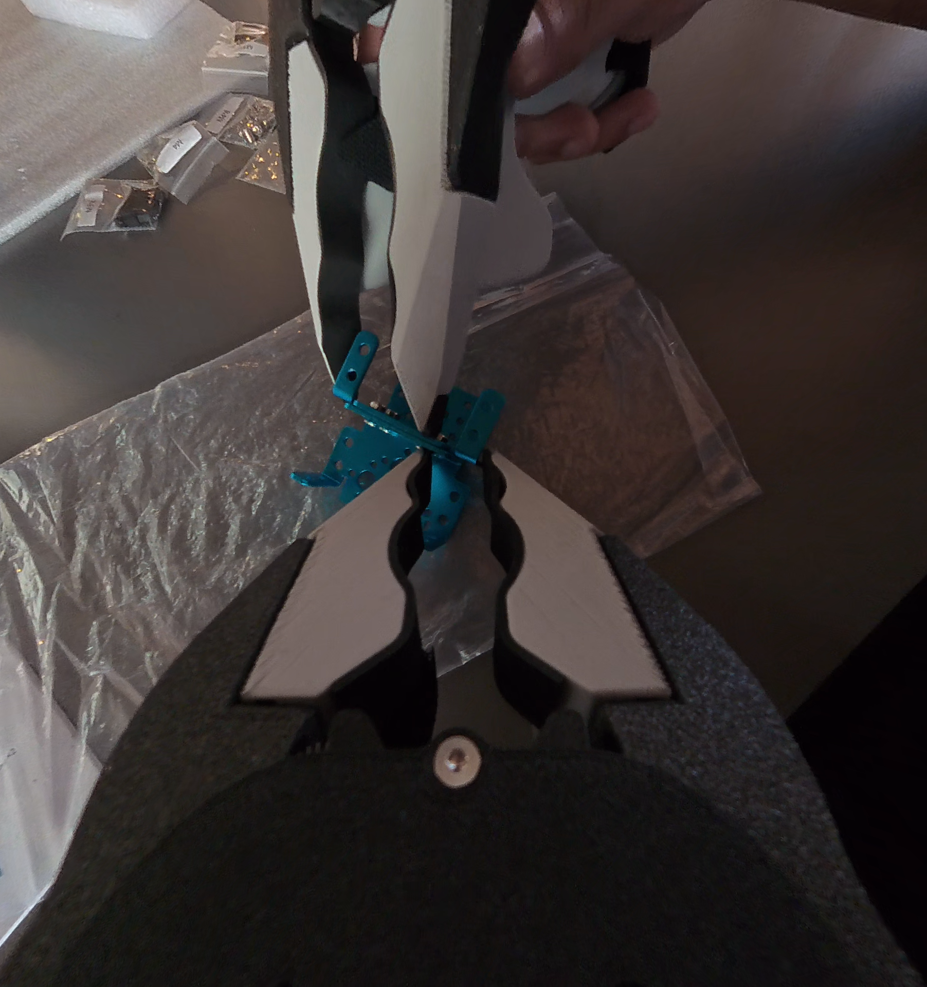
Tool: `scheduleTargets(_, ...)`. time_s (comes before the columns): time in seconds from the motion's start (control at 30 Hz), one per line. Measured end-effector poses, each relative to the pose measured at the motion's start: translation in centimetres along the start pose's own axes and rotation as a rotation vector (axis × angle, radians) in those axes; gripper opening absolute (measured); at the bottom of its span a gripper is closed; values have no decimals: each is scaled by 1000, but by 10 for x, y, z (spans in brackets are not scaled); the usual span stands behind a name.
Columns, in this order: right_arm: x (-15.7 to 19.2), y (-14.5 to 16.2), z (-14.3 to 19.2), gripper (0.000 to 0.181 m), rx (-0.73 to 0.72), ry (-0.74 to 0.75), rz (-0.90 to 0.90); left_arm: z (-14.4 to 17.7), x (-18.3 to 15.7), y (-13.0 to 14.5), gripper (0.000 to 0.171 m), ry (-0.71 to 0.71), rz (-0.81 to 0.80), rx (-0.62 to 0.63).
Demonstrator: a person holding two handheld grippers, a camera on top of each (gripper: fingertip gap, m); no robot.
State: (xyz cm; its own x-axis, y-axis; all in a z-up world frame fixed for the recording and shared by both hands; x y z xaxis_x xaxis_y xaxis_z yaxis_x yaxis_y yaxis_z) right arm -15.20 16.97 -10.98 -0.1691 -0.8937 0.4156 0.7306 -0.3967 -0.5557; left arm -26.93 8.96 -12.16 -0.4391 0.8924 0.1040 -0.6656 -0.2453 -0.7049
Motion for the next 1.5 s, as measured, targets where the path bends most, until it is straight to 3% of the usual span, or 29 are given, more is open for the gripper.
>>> scheduleTargets(0.17,-4,1,2,37,-18,-23,-23,0,0,0,18,-3,-3,3)
scheduleTargets(0.27,-2,1,2,50,-22,-67,-33,0,0,0,18,-3,-3,2)
scheduleTargets(0.63,-3,1,2,37,-18,-16,-16,0,0,0,19,-3,-3,3)
scheduleTargets(0.77,-2,1,1,50,-17,-52,-26,0,0,0,19,-3,-4,1)
scheduleTargets(1.17,-3,1,2,35,-22,-12,-8,0,0,1,19,-8,-4,2)
scheduleTargets(1.23,-4,1,2,44,-29,-56,-41,0,0,1,19,-8,-1,1)
scheduleTargets(1.27,-6,1,3,42,-34,-83,-64,0,0,1,21,-6,6,1)
scheduleTargets(1.37,-7,1,3,29,-53,-128,-81,0,5,0,53,-17,36,2)
scheduleTargets(1.5,-5,1,1,22,-49,-97,-54,0,6,-1,44,-10,39,-9)
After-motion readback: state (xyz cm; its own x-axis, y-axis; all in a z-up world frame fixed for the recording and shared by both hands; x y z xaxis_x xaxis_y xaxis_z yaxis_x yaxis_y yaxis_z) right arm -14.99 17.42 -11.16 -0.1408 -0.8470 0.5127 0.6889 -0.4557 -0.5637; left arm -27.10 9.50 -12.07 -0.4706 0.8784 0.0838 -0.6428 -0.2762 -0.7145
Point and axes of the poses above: each gripper's, where its closed fingertips meet, z back along the fingers, y out of its underside, x = y × z across the jaws, the point moved 9 cm from there along z, back along the fingers, and after that the axes turned 6 degrees about x, right-handed, at the moved point
